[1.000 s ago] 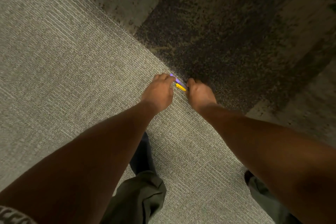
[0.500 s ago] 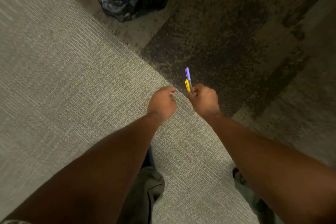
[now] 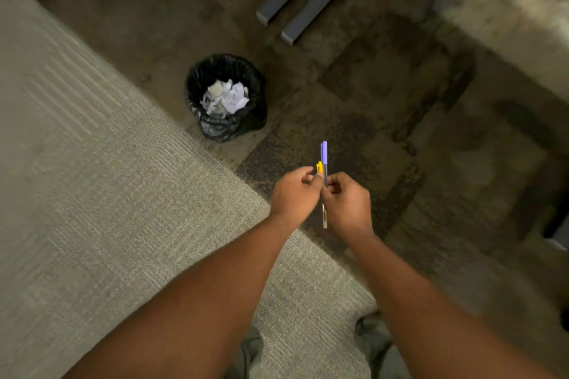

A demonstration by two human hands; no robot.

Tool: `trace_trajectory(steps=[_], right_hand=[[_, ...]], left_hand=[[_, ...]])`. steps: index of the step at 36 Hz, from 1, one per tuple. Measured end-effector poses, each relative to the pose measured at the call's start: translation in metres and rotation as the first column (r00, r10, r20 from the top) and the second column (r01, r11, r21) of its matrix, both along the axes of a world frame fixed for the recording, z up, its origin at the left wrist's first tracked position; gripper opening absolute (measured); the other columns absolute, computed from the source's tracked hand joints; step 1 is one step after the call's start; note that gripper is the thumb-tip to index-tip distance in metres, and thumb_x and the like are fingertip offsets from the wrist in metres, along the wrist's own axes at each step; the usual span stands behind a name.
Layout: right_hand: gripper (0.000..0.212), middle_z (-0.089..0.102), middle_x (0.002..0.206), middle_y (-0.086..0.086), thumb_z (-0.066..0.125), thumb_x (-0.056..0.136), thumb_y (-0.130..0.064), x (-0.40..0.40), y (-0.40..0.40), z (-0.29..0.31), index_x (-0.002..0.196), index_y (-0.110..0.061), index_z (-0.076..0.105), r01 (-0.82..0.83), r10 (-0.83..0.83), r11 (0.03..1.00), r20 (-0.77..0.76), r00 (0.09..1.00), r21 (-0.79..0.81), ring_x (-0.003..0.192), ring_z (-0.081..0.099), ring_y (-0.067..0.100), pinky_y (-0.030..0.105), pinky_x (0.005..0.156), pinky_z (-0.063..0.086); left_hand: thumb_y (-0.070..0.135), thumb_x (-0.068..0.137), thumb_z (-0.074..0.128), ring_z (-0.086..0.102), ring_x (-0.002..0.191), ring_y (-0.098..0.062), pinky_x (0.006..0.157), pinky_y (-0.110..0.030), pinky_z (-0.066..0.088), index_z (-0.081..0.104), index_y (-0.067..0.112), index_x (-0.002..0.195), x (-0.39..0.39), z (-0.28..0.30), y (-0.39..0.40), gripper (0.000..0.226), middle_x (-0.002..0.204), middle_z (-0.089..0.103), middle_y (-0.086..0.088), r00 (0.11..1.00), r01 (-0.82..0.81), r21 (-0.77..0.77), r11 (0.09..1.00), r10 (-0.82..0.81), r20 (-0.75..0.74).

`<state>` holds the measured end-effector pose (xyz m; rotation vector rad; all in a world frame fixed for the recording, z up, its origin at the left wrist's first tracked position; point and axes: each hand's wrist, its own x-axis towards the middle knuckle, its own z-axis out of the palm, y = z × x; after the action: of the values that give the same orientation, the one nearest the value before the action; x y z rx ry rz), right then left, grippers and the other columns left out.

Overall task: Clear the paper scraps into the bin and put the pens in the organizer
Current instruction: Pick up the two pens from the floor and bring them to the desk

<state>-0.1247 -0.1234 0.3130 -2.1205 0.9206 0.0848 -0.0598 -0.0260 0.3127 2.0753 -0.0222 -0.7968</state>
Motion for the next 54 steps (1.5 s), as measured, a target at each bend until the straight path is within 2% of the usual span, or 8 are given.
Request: trace_trajectory(steps=[6,10,22,26,31,37,41,54], right_hand=[[0.007,0.066,0.072,-0.008,0.068,0.084,-0.029,-0.01,-0.014,0.073,0.079,-0.028,0.063,0.038,-0.041,0.999,0.118,0.992,0.023,0.065,0.062,0.007,0.03,0.06,0.052],[0.016,0.066,0.07,-0.013,0.069,0.082,-0.028,-0.018,-0.025,0.114,0.075,-0.04,0.06,0.058,-0.061,0.998,0.174,0.983,0.024,0.068,0.061,-0.002,0.01,0.055,0.041],[0.015,0.066,0.071,-0.023,0.065,0.088,-0.04,-0.045,-0.076,0.245,0.1,-0.033,0.071,0.033,-0.018,0.998,0.262,0.965,-0.056,0.07,0.061,-0.006,0.016,0.06,0.047],[0.016,0.063,0.071,-0.028,0.064,0.089,-0.038,-0.055,-0.101,0.281,0.103,-0.033,0.07,0.038,-0.004,0.994,0.312,0.95,-0.103,0.074,0.06,-0.011,0.005,0.058,0.04],[0.015,0.065,0.077,-0.031,0.065,0.089,-0.037,-0.064,-0.137,0.315,0.104,-0.037,0.068,0.074,-0.026,0.991,0.379,0.925,-0.114,0.077,0.061,-0.011,0.017,0.064,0.051],[0.023,0.059,0.081,-0.035,0.063,0.09,-0.037,-0.071,-0.18,0.348,0.114,-0.036,0.065,0.091,-0.035,0.989,0.411,0.911,-0.118,0.085,0.058,-0.017,0.005,0.064,0.046],[0.028,0.062,0.083,-0.028,0.061,0.09,-0.043,-0.08,-0.215,0.372,0.118,-0.036,0.062,0.106,-0.056,0.989,0.411,0.91,-0.101,0.077,0.061,-0.013,0.009,0.056,0.05],[0.033,0.07,0.109,-0.007,0.058,0.092,-0.046,-0.123,-0.342,0.461,0.116,-0.025,0.067,0.177,-0.082,0.97,0.461,0.884,-0.166,0.082,0.058,-0.002,0.02,0.081,0.051]], left_hand=[[0.035,0.088,0.059,0.062,0.074,-0.002,0.06,-0.013,0.042,0.073,0.026,0.092,-0.003,0.065,-0.015,0.017,0.078,0.068,0.014,0.995,0.053,-0.043,0.998,-0.05,0.086],[0.025,0.091,0.058,0.058,0.071,-0.002,0.058,-0.004,0.036,0.072,0.023,0.091,-0.01,0.108,-0.027,0.014,0.077,0.065,0.014,0.99,0.062,-0.076,0.995,-0.051,0.134],[0.035,0.087,0.05,0.07,0.077,-0.024,0.075,-0.049,0.057,0.067,0.026,0.086,-0.016,0.249,-0.089,0.019,0.079,0.072,-0.002,0.988,-0.055,-0.232,0.971,0.086,0.125],[0.041,0.084,0.049,0.07,0.069,-0.013,0.069,-0.045,0.06,0.066,0.041,0.082,-0.019,0.286,-0.114,0.017,0.073,0.071,0.007,0.981,-0.024,-0.285,0.958,0.077,0.177],[0.042,0.088,0.05,0.069,0.065,-0.009,0.058,-0.031,0.057,0.067,0.042,0.088,-0.031,0.327,-0.151,0.018,0.074,0.071,0.007,0.977,0.018,-0.334,0.942,0.054,0.205],[0.044,0.092,0.056,0.069,0.075,-0.014,0.073,-0.044,0.059,0.069,0.026,0.089,-0.042,0.374,-0.2,0.022,0.08,0.072,0.002,0.965,0.144,-0.271,0.952,-0.074,0.252],[0.039,0.094,0.057,0.068,0.077,-0.016,0.07,-0.036,0.057,0.066,0.025,0.084,-0.05,0.406,-0.236,0.019,0.08,0.07,0.002,0.951,0.216,-0.207,0.954,-0.157,0.268],[0.033,0.102,0.045,0.062,0.091,-0.003,0.077,-0.021,0.043,0.058,0.028,0.103,-0.081,0.466,-0.349,0.015,0.093,0.066,0.014,0.884,0.365,-0.15,0.919,-0.291,0.366]])
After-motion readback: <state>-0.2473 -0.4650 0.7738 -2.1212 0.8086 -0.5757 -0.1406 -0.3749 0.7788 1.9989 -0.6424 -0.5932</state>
